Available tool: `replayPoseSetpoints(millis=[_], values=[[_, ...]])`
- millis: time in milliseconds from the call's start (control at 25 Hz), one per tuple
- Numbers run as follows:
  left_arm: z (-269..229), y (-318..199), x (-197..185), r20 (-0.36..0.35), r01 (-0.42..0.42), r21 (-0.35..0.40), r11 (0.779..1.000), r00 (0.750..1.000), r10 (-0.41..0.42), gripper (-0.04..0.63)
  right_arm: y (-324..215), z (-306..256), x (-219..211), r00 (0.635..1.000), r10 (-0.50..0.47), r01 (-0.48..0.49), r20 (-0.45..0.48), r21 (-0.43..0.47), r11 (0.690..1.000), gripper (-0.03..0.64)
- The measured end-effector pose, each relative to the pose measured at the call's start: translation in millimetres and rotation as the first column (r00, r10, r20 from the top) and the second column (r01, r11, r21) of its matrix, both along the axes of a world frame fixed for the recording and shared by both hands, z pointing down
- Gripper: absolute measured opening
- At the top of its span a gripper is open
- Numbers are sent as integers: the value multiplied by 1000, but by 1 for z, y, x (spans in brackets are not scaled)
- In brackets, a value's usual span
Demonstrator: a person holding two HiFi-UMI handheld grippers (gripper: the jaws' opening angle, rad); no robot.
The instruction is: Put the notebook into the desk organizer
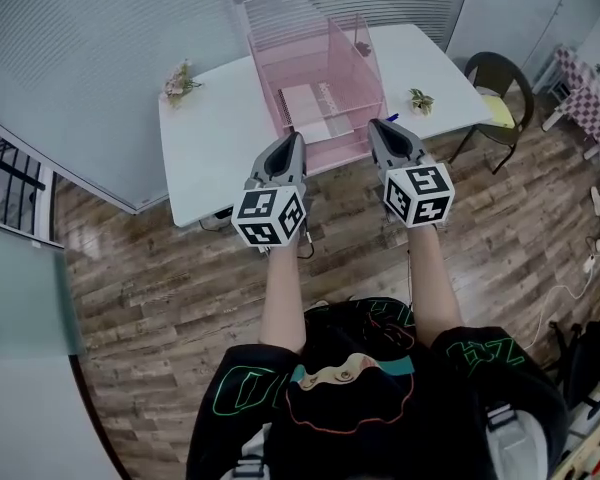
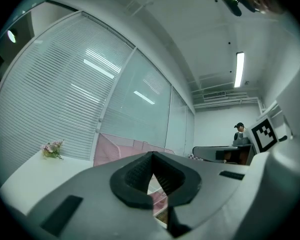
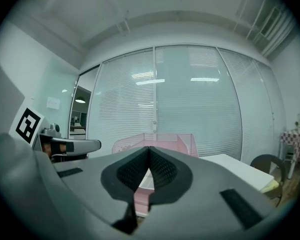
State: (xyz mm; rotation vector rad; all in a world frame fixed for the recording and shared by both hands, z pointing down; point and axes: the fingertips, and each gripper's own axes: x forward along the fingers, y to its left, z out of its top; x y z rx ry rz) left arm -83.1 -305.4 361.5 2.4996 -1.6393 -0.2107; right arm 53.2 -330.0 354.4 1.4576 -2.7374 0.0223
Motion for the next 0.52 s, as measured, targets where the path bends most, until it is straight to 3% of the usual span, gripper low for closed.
replayPoseSetpoints(millis=[520], values=[[10,-1,-3,-34,-14,-10,1000,999,14,-3,2,-4,-11,998,-22,25,-58,59,998,2]])
